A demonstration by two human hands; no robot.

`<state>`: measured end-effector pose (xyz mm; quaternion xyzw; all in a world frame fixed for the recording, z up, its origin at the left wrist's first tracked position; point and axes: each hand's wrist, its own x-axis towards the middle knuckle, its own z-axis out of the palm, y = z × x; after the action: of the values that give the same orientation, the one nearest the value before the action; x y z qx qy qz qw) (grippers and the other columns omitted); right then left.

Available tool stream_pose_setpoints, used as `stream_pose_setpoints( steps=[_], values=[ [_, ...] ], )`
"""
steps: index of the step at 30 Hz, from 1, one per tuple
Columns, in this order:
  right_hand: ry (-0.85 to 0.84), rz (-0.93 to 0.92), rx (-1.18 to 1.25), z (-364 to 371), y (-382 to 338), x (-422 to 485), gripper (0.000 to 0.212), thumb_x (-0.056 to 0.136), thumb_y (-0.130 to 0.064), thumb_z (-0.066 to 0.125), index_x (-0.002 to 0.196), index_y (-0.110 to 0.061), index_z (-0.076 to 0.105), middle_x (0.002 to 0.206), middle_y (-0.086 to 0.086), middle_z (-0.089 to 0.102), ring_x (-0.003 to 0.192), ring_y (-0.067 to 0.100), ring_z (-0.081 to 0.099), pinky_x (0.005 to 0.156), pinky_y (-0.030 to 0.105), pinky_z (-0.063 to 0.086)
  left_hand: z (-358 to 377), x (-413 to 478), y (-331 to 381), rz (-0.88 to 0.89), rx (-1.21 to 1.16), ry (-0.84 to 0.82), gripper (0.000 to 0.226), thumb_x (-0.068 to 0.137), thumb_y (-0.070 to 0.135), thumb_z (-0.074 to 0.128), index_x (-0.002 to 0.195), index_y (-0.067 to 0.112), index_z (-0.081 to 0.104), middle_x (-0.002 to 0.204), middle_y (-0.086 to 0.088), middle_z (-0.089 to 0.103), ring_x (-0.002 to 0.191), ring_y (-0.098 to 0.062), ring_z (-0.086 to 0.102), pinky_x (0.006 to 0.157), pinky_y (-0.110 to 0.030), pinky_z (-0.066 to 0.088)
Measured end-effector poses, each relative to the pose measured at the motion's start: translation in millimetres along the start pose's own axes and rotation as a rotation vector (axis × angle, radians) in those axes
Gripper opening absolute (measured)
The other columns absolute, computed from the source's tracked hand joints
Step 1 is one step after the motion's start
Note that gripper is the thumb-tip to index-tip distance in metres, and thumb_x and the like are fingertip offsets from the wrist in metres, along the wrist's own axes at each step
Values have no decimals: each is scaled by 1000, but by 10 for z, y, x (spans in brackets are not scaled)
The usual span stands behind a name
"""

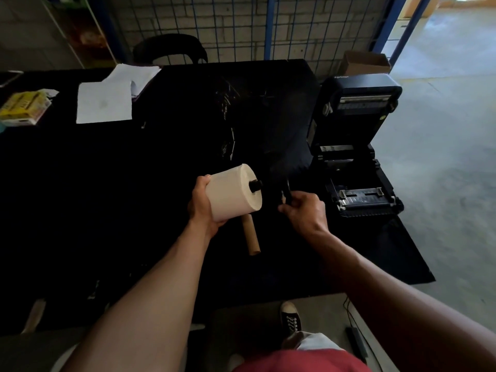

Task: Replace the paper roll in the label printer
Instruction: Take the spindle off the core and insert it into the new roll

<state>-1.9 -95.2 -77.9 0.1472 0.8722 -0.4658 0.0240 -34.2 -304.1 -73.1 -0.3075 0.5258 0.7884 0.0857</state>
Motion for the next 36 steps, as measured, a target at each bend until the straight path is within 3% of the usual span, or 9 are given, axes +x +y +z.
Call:
stream_pose_setpoints(
  steps=[5,9,12,15,19,25,28,30,36],
  values=[
    [-69,-184,42,18,-445,-2,15,95,-19,63,96,-23,77,72,-2,69,62,4,58,57,17,49,41,-11,14,20,-3,22,29,83,50,55,89,24,68,96,-8,68,85,-31,67,71,-39,52],
    [-210,-114,227,35,-458,41,24,96,-19,58,100,-29,80,93,10,78,85,20,73,84,46,62,63,-65,51,30,16,29,33,83,52,55,92,23,68,93,-9,69,81,-31,68,68,-37,53],
    [-266,-114,346,14,-442,52,24,98,-13,59,109,-23,78,103,1,77,98,18,73,90,41,61,93,-112,71,44,16,13,32,85,51,55,90,22,67,92,-10,69,79,-30,68,67,-36,53],
    [-268,-128,438,-45,-448,22,28,91,-8,71,117,-19,75,101,-3,76,94,11,73,80,27,60,102,-162,106,42,6,-14,29,87,49,53,87,22,65,86,-7,67,77,-28,66,68,-35,51],
    [-289,-151,345,-125,-492,61,28,76,-4,85,91,-25,72,85,-3,67,68,6,67,58,15,52,123,-206,150,57,49,-50,44,71,55,61,96,21,69,94,-11,69,83,-34,68,69,-41,53],
    [-295,-103,305,-183,-486,87,28,78,-8,84,100,-18,72,88,2,66,74,15,67,58,16,52,198,-265,151,101,84,11,38,79,49,63,96,16,69,94,-13,71,84,-34,71,71,-45,58],
    [-268,28,502,-86,-425,42,17,87,-26,76,102,-17,73,100,6,75,94,20,72,75,27,57,280,-296,150,111,83,135,30,79,46,70,82,17,64,86,-10,70,74,-28,71,67,-40,60],
    [-212,107,554,-11,-389,6,34,86,-44,72,106,-17,72,106,5,75,101,22,70,85,37,58,336,-328,117,138,90,194,32,78,46,73,78,16,61,83,-7,69,71,-25,69,65,-37,59],
    [-200,258,647,126,-432,-84,117,46,-93,67,129,-12,51,118,9,67,102,27,69,81,50,57,507,-455,-22,277,155,235,57,62,60,73,84,7,74,81,-8,75,69,-25,73,67,-42,63]
  ],
)
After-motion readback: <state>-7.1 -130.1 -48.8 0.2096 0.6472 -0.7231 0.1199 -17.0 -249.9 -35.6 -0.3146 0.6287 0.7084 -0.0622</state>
